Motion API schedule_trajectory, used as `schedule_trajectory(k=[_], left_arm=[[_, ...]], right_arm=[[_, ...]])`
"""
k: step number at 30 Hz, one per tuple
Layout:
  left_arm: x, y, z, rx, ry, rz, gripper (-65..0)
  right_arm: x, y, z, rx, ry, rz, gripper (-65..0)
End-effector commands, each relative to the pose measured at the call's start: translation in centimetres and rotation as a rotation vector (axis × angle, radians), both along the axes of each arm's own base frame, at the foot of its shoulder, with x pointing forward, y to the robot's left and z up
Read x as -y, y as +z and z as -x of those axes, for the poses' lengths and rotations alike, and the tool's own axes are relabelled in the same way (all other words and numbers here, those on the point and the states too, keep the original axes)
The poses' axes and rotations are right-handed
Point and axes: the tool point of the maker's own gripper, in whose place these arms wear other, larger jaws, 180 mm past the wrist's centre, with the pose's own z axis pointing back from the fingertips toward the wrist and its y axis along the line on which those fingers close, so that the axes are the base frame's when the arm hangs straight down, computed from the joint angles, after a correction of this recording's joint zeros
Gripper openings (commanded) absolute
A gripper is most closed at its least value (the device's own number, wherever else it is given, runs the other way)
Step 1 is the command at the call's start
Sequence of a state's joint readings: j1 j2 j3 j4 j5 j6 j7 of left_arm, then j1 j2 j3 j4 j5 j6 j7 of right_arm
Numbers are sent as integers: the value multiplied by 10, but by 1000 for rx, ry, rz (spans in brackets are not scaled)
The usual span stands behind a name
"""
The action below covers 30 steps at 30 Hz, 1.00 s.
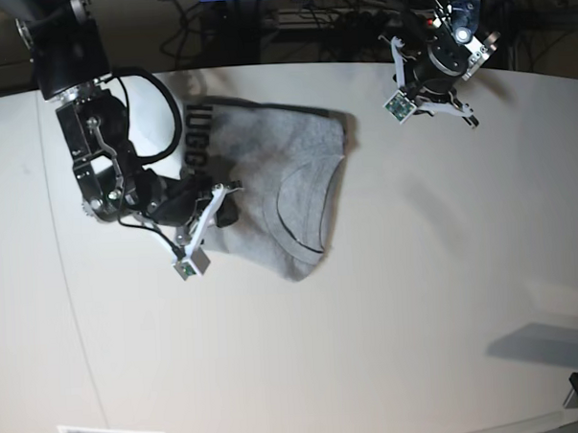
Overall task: Fold the T-shirt properly
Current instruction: 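Grasp the printed edge with the right gripper and the opposite corner with the left, then rotate the folded shirt with both grippers so the printed edge lies straight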
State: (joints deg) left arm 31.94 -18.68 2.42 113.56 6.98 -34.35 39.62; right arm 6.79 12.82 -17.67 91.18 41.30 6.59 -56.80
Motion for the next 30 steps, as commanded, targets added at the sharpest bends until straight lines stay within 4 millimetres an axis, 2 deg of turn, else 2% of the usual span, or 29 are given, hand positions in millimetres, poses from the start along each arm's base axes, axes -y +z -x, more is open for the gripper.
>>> schedule_trajectory(k=[1, 5, 10, 12, 15, 20, 24, 27, 30], left_arm=[[1, 4, 0, 11, -7, 3, -610], [29, -2, 10, -21, -86, 38, -610], [69, -7, 20, -45, -149, 112, -610], [80, -7, 17, -40, -160, 132, -610], [85, -6, 15, -33, -146, 149, -610], [85, -6, 14, -32, -142, 149, -610], [84, -4, 5, -12, -140, 146, -610], [83, -3, -4, 5, -138, 145, -610], [82, 4, -23, 47, -140, 140, -610]], right_arm=[[0, 29, -18, 86, 14, -13, -650], [5, 53, -36, 150, 34, 18, -650], [33, 44, -62, 127, -4, 91, -650], [48, 36, -74, 129, -28, 173, -650], [64, 21, -86, 146, -11, 347, -650], [63, 3, -94, 203, 79, 542, -650], [78, -24, -89, 127, 79, 589, -650], [81, -28, -87, 114, 79, 594, -650], [82, -29, -86, 107, 79, 598, -650]])
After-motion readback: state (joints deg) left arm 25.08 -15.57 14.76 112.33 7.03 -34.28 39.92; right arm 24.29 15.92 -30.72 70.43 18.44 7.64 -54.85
